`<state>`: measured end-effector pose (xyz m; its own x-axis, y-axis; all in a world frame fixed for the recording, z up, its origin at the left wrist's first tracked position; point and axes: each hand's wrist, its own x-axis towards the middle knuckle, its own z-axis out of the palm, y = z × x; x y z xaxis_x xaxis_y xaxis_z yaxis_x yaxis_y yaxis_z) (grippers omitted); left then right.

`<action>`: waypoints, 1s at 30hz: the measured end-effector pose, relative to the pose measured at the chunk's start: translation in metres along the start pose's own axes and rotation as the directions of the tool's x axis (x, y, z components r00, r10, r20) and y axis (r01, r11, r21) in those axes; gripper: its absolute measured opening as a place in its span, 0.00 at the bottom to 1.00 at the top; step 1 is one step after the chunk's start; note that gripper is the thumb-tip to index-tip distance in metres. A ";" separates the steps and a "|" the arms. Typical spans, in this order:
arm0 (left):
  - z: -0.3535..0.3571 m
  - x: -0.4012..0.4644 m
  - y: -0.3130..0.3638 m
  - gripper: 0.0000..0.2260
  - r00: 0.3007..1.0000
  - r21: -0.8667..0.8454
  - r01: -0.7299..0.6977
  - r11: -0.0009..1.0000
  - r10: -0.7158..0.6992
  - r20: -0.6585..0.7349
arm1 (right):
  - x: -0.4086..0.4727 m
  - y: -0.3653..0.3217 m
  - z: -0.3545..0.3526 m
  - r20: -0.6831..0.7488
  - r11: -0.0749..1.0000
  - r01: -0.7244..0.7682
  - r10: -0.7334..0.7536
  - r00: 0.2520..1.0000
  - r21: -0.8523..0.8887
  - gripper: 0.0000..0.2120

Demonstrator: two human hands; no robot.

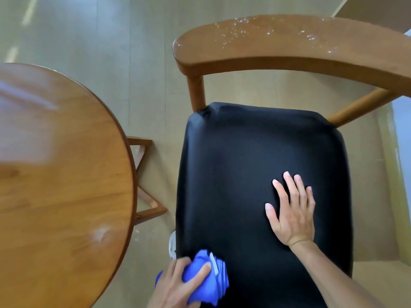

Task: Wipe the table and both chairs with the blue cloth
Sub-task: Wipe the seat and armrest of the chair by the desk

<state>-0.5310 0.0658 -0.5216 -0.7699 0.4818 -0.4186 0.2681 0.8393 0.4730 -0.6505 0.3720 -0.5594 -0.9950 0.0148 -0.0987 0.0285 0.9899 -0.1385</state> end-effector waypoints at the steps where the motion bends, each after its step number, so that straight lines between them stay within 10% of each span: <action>1: 0.006 -0.008 0.003 0.30 1.000 0.027 -0.007 1.000 0.006 0.014 | -0.001 0.000 0.000 -0.003 1.000 0.002 -0.002 1.000 -0.001 0.28; 6: -0.020 0.037 -0.009 0.29 0.944 0.129 -0.228 0.965 0.251 -0.213 | -0.001 0.001 0.002 -0.010 1.000 0.002 -0.002 1.000 0.009 0.28; 15: -0.127 0.234 -0.023 0.29 0.886 0.178 0.200 0.964 -0.100 -0.453 | -0.003 0.001 0.004 -0.025 1.000 0.010 -0.010 1.000 0.018 0.27; 21: -0.031 0.078 0.031 0.30 0.971 0.231 -0.122 0.965 0.164 -0.172 | -0.003 0.000 0.002 0.001 1.000 0.002 -0.002 1.000 0.013 0.27; 25: 0.012 -0.001 0.031 0.15 0.930 0.263 -0.364 0.893 0.363 0.056 | -0.003 0.000 0.000 0.012 1.000 -0.002 0.002 1.000 0.016 0.27; 30: -0.004 0.034 0.021 0.22 0.923 0.244 -0.361 0.900 0.383 -0.045 | -0.001 0.000 0.000 0.003 1.000 -0.002 0.002 1.000 0.008 0.27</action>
<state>-0.5538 0.0994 -0.5230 -0.6339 0.7544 -0.1706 0.6605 0.6428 0.3881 -0.6493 0.3724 -0.5593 -0.9947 0.0164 -0.1020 0.0313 0.9888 -0.1461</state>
